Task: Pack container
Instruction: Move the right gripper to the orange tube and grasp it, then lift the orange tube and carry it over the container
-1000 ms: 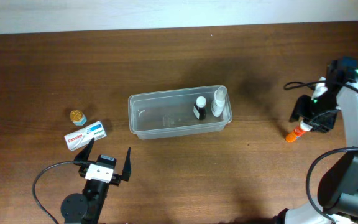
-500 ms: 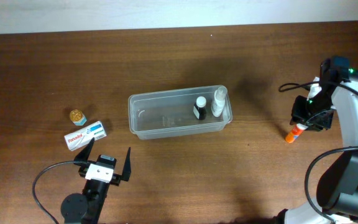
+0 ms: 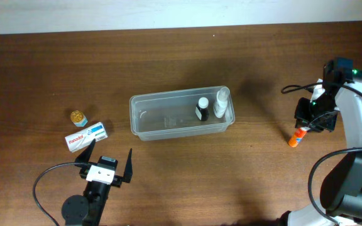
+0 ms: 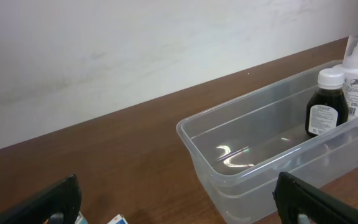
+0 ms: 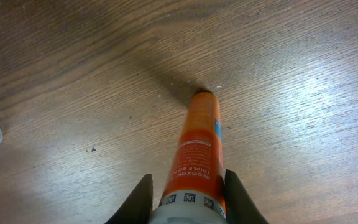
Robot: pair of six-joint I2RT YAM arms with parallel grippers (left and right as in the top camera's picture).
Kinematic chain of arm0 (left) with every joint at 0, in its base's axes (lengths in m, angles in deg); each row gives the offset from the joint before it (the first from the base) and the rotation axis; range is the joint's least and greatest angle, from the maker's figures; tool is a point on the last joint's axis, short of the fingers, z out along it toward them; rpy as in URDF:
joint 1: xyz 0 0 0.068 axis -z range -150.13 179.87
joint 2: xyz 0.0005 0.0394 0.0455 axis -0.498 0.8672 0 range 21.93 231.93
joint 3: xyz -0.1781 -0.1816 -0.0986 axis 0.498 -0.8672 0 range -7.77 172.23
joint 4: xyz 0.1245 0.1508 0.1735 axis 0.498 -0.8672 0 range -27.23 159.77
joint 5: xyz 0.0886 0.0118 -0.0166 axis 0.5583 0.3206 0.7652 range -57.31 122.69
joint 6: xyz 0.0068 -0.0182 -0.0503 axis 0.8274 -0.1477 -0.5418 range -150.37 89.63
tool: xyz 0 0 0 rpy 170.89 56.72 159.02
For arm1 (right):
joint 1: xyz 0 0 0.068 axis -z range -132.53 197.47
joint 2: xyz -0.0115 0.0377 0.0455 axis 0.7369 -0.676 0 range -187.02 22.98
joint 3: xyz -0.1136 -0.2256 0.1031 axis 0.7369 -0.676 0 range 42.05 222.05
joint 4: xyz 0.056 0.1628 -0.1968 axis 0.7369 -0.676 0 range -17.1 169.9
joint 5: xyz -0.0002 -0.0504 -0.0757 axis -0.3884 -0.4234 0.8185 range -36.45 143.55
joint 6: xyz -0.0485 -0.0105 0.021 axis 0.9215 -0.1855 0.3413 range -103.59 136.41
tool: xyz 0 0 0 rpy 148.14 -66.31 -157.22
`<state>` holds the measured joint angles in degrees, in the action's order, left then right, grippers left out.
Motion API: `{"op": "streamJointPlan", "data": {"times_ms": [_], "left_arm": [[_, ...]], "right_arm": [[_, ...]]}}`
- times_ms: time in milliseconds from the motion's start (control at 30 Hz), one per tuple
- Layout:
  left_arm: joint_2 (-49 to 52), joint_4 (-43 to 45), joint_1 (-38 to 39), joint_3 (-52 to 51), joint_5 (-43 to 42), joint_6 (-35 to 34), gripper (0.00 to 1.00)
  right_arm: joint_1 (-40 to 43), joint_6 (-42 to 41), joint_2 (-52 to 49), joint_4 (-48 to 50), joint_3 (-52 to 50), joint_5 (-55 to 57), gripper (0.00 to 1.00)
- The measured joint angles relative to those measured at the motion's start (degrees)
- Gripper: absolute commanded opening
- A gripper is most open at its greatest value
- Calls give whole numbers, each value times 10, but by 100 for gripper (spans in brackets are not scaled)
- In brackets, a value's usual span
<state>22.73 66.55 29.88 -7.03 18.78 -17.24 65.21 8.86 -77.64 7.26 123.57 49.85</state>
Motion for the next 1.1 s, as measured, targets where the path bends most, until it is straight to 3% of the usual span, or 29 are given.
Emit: {"op": "streamJointPlan", "data": {"times_ms": [433,867,1100], "left_arm": [[0,0,0,0,0,0,99],[0,0,0,0,0,0,99],[0,0,0,0,0,0,99]], "right_arm": [[-13,0,0,-52,32,0,11],[-177,0,8,-188,291,-43,11],[-276,0,13,-206,363,-60,11]]}}
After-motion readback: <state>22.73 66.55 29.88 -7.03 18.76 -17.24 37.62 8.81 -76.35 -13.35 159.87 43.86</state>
